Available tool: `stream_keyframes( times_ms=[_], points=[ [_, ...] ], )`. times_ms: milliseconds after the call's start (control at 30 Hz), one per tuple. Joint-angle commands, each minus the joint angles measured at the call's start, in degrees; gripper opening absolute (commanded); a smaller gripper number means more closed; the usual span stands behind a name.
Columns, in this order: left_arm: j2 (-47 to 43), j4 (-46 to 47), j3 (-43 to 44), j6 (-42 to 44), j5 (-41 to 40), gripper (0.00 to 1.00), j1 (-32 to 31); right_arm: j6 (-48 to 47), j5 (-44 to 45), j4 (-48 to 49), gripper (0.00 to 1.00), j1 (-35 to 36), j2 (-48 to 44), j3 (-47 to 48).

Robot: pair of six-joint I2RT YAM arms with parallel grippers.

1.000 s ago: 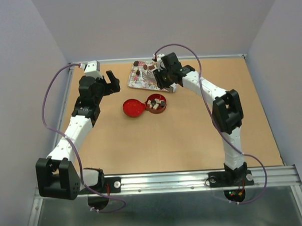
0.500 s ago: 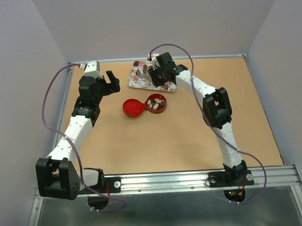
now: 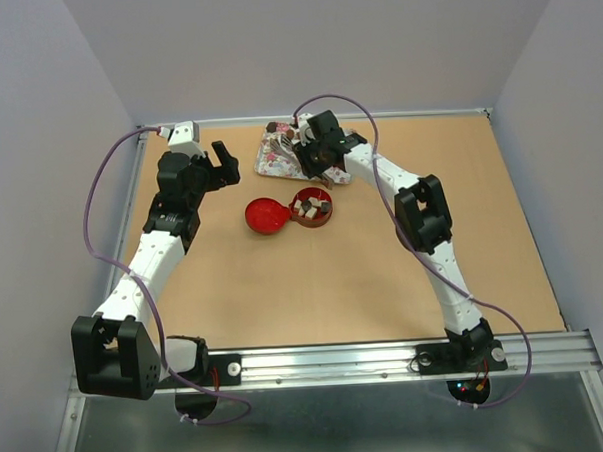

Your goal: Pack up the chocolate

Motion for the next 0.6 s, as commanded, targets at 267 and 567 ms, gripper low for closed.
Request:
stream_keyframes(
  times_ms=[267, 567],
  points=[
    [-0.52, 1.92, 2.90, 0.49, -0.44, 0.99, 0.31, -1.54, -0.66, 2.71, 0.38, 0.68, 0.66, 4.70],
    [-0.78, 1.92, 2.90, 0.49, -0.26, 0.99, 0.31, -2.15, 2.60, 2.80, 0.31, 0.76, -4.25, -0.14]
  ],
)
